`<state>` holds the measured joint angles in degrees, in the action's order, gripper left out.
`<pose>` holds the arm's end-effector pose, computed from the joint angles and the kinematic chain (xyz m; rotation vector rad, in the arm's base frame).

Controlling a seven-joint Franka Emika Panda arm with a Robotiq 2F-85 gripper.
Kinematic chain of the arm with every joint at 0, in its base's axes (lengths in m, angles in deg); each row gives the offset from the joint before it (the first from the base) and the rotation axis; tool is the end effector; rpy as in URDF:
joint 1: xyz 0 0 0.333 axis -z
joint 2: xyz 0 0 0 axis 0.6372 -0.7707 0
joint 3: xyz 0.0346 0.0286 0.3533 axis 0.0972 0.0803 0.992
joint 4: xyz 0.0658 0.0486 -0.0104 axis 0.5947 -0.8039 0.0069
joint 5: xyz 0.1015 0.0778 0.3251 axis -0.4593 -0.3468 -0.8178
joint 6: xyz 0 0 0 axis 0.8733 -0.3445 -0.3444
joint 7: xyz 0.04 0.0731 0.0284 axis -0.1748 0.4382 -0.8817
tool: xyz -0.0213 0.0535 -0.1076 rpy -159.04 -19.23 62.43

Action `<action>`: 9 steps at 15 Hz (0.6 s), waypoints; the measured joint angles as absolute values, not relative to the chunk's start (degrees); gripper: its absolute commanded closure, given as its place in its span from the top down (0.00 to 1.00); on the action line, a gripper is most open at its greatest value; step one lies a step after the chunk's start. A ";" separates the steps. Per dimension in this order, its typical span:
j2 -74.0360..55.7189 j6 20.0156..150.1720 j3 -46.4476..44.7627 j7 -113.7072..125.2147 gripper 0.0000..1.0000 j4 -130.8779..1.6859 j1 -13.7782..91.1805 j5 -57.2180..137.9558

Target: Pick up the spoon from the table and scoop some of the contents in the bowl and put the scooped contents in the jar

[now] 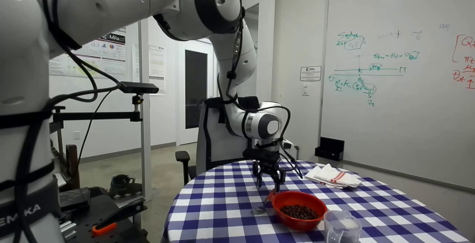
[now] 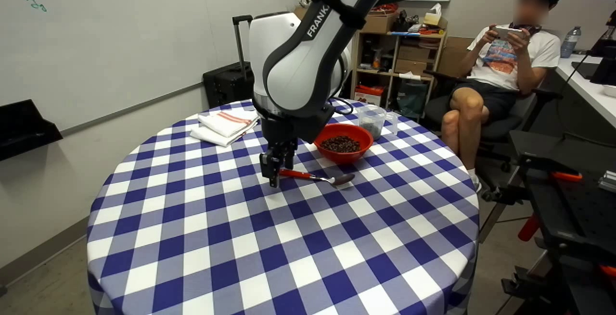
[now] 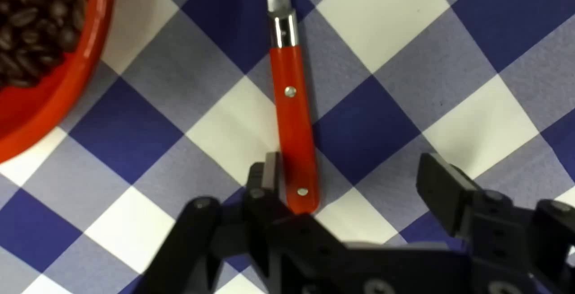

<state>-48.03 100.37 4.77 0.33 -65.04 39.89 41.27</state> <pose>0.6801 0.0139 0.1038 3.1278 0.1290 0.0467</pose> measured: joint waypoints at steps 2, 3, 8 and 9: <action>-48.57 100.37 4.73 -0.06 0.33 -64.16 39.86 41.27; -48.71 100.37 4.67 -0.22 0.25 -63.85 39.86 41.27; -48.87 100.37 3.79 -1.11 0.04 -62.93 39.94 41.33; -48.88 100.37 3.49 -1.15 0.05 -62.85 40.01 41.36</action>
